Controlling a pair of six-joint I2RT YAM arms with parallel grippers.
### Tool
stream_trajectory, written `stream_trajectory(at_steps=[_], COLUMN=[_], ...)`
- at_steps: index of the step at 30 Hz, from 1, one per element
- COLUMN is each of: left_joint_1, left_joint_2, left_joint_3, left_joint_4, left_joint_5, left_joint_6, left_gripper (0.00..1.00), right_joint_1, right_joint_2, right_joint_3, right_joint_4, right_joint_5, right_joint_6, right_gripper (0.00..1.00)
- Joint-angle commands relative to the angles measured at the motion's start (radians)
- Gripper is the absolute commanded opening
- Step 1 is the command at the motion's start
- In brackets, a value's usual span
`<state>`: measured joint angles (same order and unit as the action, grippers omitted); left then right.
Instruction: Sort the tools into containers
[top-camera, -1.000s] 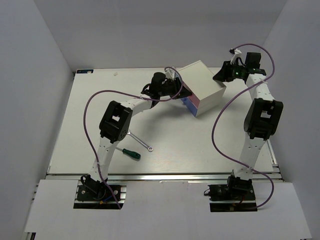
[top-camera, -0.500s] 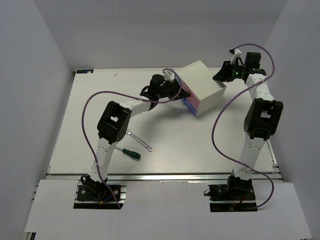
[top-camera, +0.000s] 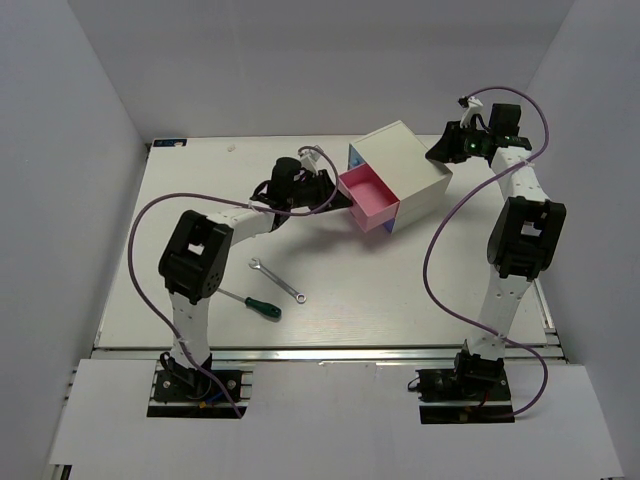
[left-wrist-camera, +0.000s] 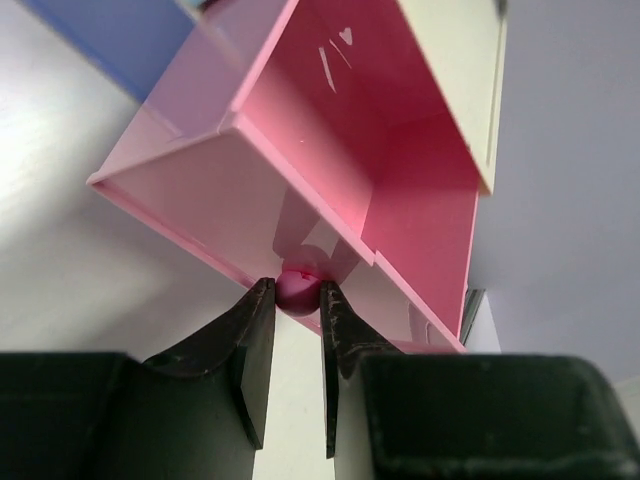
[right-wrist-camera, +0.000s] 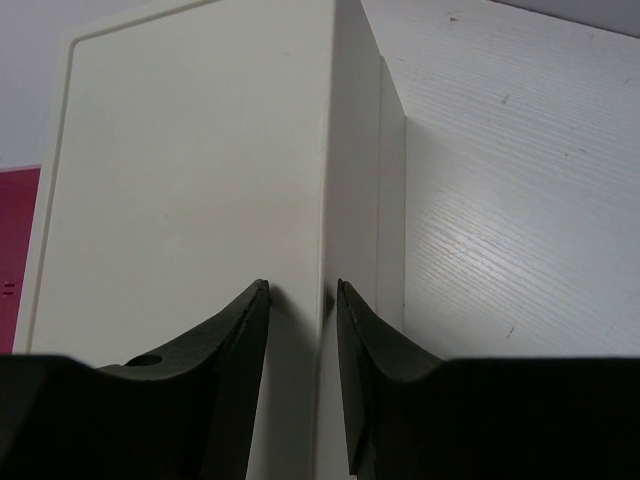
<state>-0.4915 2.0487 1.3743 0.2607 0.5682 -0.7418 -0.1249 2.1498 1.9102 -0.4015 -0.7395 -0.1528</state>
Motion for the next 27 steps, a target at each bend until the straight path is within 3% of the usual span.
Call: stream_trajectory(at_steps=[1, 5, 8, 14, 21, 27], left_joint_1=[0.011, 0.013, 0.013, 0.013, 0.068, 0.132], left_joint_2=[-0.102, -0.151, -0.145, -0.143, -0.266, -0.467], left_joint_3=[-0.078, -0.145, -0.129, -0.069, -0.115, -0.219], left_joint_4=[-0.063, -0.058, -0.058, -0.107, -0.202, -0.337], left_joint_5=[-0.017, -0.033, -0.036, -0.071, -0.185, -0.327], left_joint_6=[0.062, 0.068, 0.067, 0.090, 0.093, 0.133], left_gripper=[0.27, 0.30, 0.48, 0.61, 0.61, 0.54], right_joint_1=[-0.004, -0.004, -0.004, -0.007, -0.048, -0.107], right_joint_2=[0.073, 0.073, 0.071, 0.039, -0.007, -0.086], right_joint_3=[-0.023, -0.025, -0.027, -0.028, 0.024, 0.041], right_joint_4=[-0.131, -0.135, -0.143, -0.145, -0.163, -0.168], right_joint_5=[0.144, 0.144, 0.126, 0.106, 0.134, 0.196], right_joint_6=[-0.044, -0.051, -0.062, -0.082, -0.090, -0.140], right_gripper=[0.38, 0.39, 0.49, 0.62, 0.76, 0.76])
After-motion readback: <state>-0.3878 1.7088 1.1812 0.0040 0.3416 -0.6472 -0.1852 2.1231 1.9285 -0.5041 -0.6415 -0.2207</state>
